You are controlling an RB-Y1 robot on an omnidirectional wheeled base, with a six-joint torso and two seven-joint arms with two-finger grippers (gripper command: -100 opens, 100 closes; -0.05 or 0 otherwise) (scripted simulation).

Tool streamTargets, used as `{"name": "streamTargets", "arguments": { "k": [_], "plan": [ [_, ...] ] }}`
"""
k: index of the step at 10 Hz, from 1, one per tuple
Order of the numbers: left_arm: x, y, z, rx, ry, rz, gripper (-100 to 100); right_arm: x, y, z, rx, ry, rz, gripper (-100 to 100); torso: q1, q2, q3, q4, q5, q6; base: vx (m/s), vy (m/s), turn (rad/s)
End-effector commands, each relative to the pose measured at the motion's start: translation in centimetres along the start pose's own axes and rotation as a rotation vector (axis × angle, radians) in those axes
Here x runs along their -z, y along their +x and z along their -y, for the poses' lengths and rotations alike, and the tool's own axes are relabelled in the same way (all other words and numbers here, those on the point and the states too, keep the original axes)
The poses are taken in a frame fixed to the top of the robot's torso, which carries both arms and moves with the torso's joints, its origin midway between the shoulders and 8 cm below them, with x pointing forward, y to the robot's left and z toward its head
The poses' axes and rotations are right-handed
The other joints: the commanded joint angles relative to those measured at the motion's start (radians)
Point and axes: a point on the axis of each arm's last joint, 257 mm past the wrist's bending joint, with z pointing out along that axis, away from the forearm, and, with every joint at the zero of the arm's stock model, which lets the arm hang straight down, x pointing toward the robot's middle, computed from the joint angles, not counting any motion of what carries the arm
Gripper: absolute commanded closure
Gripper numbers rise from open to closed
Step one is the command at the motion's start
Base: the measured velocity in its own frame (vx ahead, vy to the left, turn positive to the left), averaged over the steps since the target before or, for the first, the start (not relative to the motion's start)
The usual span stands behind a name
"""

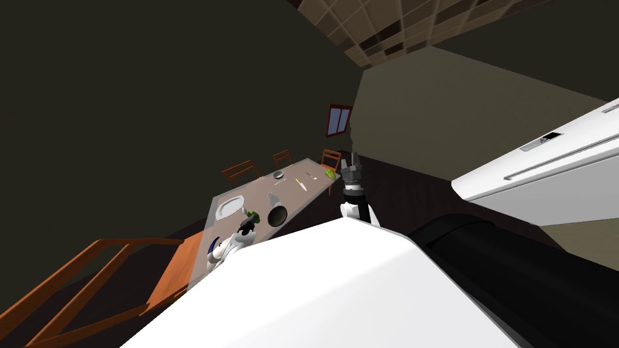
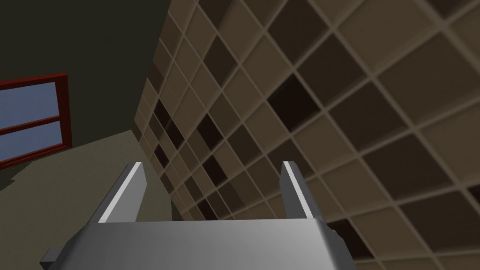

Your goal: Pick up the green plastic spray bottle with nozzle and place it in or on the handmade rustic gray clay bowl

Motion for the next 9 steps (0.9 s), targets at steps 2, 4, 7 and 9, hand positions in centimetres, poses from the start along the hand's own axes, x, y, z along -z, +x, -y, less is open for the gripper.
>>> {"name": "streamTargets", "arguments": {
  "k": [2, 4, 7, 9],
  "plan": [
    [-0.1, -0.3, -1.3, 0.020, -0.021, 0.000, 100, 0.0, 0.0, 0.0, 0.000, 0.000, 0.000, 0, 0.000, 0.000, 0.000, 0.000, 0.000, 0.000, -0.045, -0.013, -0.079],
    [-0.2, -0.5, -2.2, 0.027, -0.035, 0.000, 100, 0.0, 0.0, 0.0, 0.000, 0.000, 0.000, 0, 0.000, -0.001, 0.000, 0.000, 0.000, 0.000, -0.036, -0.014, -0.097],
    [-0.2, -0.6, -3.1, 0.037, -0.048, -0.001, 100, 0.0, 0.0, 0.0, 0.000, 0.000, 0.000, 0, 0.000, 0.000, 0.000, 0.000, 0.000, 0.000, -0.038, -0.016, -0.076],
    [-0.2, -0.8, -3.9, 0.048, -0.062, -0.002, 100, 0.0, 0.0, 0.0, 0.000, 0.000, 0.000, 0, -0.001, 0.000, 0.000, 0.001, 0.000, 0.000, -0.040, -0.021, -0.094]
  ]
}}
